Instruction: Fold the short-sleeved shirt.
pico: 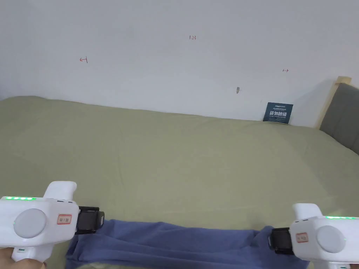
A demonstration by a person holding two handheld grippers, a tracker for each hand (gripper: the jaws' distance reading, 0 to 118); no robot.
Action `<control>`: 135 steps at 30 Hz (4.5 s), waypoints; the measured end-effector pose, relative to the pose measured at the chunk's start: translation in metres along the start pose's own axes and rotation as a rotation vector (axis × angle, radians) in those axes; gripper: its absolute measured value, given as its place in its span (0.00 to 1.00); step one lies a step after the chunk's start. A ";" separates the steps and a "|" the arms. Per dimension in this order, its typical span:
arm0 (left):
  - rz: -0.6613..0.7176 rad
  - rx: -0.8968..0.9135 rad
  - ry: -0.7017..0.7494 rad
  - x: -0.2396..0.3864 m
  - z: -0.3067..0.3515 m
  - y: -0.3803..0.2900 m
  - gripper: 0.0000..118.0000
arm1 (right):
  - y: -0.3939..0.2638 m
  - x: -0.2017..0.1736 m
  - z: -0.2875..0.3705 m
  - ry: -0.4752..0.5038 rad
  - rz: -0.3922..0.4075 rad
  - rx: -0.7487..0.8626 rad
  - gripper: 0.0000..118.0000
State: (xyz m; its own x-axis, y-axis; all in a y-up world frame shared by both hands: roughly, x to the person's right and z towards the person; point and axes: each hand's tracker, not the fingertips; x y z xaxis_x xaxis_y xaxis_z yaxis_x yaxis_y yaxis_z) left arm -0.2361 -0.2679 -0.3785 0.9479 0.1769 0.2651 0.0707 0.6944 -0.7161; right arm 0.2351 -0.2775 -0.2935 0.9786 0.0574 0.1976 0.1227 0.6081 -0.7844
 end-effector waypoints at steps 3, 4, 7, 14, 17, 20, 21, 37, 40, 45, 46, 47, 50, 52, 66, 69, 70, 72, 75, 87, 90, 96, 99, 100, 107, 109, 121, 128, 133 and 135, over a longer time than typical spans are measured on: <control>0.018 0.000 0.020 0.011 -0.011 -0.008 0.00 | -0.003 -0.023 -0.017 0.024 0.014 0.008 0.02; 0.022 0.001 0.040 0.010 -0.016 -0.015 0.00 | -0.007 -0.031 -0.020 0.016 0.005 0.010 0.00; 0.027 -0.021 0.030 0.006 -0.025 -0.029 0.00 | -0.016 -0.047 -0.025 0.019 0.006 0.016 0.00; 0.026 -0.056 -0.137 -0.050 -0.041 -0.015 0.00 | -0.022 -0.058 -0.034 0.044 0.002 -0.004 0.00; 0.083 -0.096 -0.301 -0.086 -0.047 -0.003 0.06 | -0.022 -0.058 -0.033 0.046 0.000 -0.002 0.00; 0.254 -0.171 -0.445 -0.117 -0.052 -0.004 0.96 | -0.023 -0.056 -0.033 0.061 -0.009 -0.004 0.00; 0.325 -0.214 -0.484 -0.126 -0.061 -0.009 1.00 | -0.023 -0.053 -0.036 0.069 -0.014 -0.003 0.00; 0.744 -0.223 -0.546 -0.103 -0.119 -0.077 0.16 | -0.023 -0.053 -0.032 0.105 -0.010 0.008 0.00; 0.799 -0.143 -0.590 -0.109 -0.127 -0.079 0.08 | -0.024 -0.051 -0.031 0.118 -0.025 0.005 0.00; 0.521 -0.117 -0.427 -0.100 -0.115 -0.045 0.08 | -0.025 -0.047 -0.024 0.125 -0.015 0.003 0.00; 0.471 -0.092 -0.416 -0.099 -0.112 -0.037 0.08 | -0.025 -0.046 -0.022 0.124 -0.009 0.007 0.00; 0.426 -0.066 -0.421 -0.092 -0.105 -0.027 0.08 | -0.024 -0.044 -0.021 0.127 -0.005 0.010 0.00; 0.223 0.003 -0.435 -0.054 -0.084 0.003 0.08 | -0.022 -0.037 -0.020 0.130 -0.005 0.022 0.00; 0.141 0.008 -0.495 -0.022 -0.077 0.020 0.08 | -0.021 -0.031 -0.020 0.127 -0.016 0.033 0.00; 0.016 -0.292 -0.601 0.162 -0.163 -0.015 0.69 | -0.030 -0.003 -0.038 0.119 -0.069 0.031 0.00; 0.148 -0.252 -0.581 0.146 -0.161 -0.022 0.76 | -0.033 0.001 -0.039 0.117 -0.084 0.032 0.00; 0.214 -0.229 -0.587 0.140 -0.154 -0.021 0.67 | -0.034 0.003 -0.039 0.116 -0.088 0.033 0.00; 0.291 -0.170 -0.611 0.126 -0.146 -0.019 0.34 | -0.034 0.005 -0.041 0.111 -0.095 0.032 0.00; 0.247 -0.116 -0.565 0.119 -0.135 -0.013 0.03 | -0.035 0.008 -0.040 0.094 -0.102 0.030 0.00; 0.234 -0.558 -0.596 0.206 -0.233 -0.080 0.01 | -0.038 0.025 -0.046 -0.007 -0.101 0.044 0.00; 0.450 -0.480 -0.713 0.203 -0.232 -0.092 0.01 | -0.040 0.025 -0.049 -0.011 -0.084 0.035 0.00; 0.300 -0.424 -0.686 0.188 -0.199 -0.061 0.00 | -0.040 0.021 -0.048 0.010 -0.091 0.042 0.00; 0.255 -0.309 -0.732 0.141 -0.169 -0.037 0.00 | -0.041 0.021 -0.049 0.011 -0.088 0.042 0.00; 0.255 -0.283 -0.730 0.122 -0.160 -0.030 0.00 | -0.041 0.022 -0.050 0.016 -0.093 0.038 0.00; 0.331 -0.271 -0.571 0.015 -0.145 -0.021 0.00 | -0.042 0.017 -0.050 0.020 -0.080 0.035 0.00; 0.384 -0.312 -0.583 0.006 -0.149 -0.024 0.03 | -0.042 0.017 -0.051 0.025 -0.076 0.033 0.00; 0.517 -0.376 -0.861 0.062 -0.203 -0.048 1.00 | -0.046 0.016 -0.060 0.027 -0.050 0.006 0.00; 0.445 -0.503 -0.761 0.075 -0.220 -0.064 0.11 | -0.048 0.007 -0.062 0.034 -0.014 -0.016 0.00; 0.484 -0.371 -0.709 0.046 -0.206 -0.056 0.11 | -0.048 0.005 -0.059 0.031 -0.008 -0.015 0.00; 0.518 -0.386 -0.722 0.024 -0.199 -0.047 0.11 | -0.048 0.004 -0.058 0.031 -0.008 -0.015 0.00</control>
State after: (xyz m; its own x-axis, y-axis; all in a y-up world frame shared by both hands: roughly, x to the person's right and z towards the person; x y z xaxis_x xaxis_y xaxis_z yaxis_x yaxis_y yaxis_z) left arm -0.1548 -0.4354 -0.4670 0.4802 0.8717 0.0973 -0.0828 0.1555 -0.9844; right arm 0.2424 -0.3523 -0.2893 0.9821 0.0280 0.1862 0.1331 0.5962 -0.7917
